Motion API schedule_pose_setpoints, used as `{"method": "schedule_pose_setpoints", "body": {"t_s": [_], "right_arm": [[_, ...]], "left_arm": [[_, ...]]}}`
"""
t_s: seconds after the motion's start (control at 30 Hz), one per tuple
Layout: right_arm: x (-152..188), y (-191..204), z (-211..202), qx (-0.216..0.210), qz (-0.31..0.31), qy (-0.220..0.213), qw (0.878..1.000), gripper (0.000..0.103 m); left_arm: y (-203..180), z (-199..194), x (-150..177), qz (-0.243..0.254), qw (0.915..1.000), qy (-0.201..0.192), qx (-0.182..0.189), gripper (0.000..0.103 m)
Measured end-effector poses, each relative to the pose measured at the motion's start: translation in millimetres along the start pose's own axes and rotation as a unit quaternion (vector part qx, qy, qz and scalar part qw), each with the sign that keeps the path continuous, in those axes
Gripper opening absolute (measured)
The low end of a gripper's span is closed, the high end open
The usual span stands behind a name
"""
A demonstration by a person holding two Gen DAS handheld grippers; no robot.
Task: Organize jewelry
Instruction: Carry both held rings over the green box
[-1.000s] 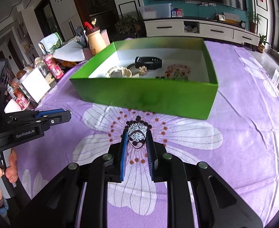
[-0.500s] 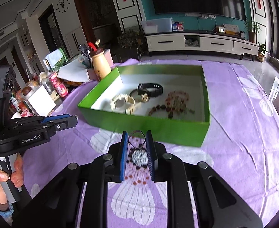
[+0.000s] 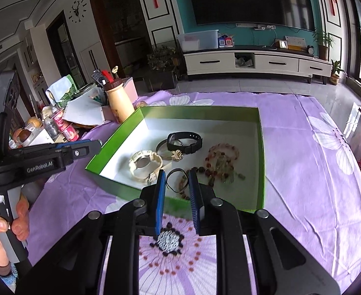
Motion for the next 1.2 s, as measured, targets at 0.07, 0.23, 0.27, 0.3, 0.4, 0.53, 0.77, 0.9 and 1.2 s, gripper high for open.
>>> {"method": "schedule_pose_setpoints", "body": {"t_s": [0.07,0.23,0.27,0.3,0.4,0.53,0.77,0.9,1.2], "right_arm": [[-4,-2,5,0.000,0.001,0.002,1.000,0.019],[-10,-5,19,0.001,0.002,0.014,1.000,0.019],[-12,-5,22,0.002,0.001,0.016,1.000,0.019],[-12,-5,24,0.003,0.001,0.016,1.000,0.019],[-16,-6,31,0.002,0.002,0.020,1.000,0.019],[-21,-6,42,0.001,0.001,0.028,1.000,0.019],[-23,-11,57,0.000,0.009,0.043,0.999,0.019],[-21,-15,64,0.005,0.009,0.051,0.999,0.019],[-17,-22,86,0.001,0.016,0.080,0.997,0.019]], "left_arm": [[3,5,-8,-0.004,1.0000,0.001,-0.002,0.021],[10,16,-23,-0.014,0.9999,0.005,-0.006,0.021],[11,20,-26,-0.014,0.9998,0.006,-0.009,0.021],[11,22,-29,-0.013,0.9998,0.007,-0.011,0.021],[10,29,-35,-0.009,0.9997,0.012,-0.016,0.021],[8,40,-42,-0.006,0.9996,0.021,-0.019,0.021],[5,60,-43,-0.006,0.9990,0.041,-0.016,0.021],[7,68,-43,-0.006,0.9985,0.052,-0.018,0.021],[12,88,-41,-0.008,0.9960,0.085,-0.026,0.021]]}}
Point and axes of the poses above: each gripper's, at about its wrist camera, not at the fingertips, and z roughly the way its jaws point, y to its left, x to its underside, the point moved 6 cm from there along z, roughly the way its jaws point, and after that the axes turned 9 degrees about y, right-handed, at the moved point
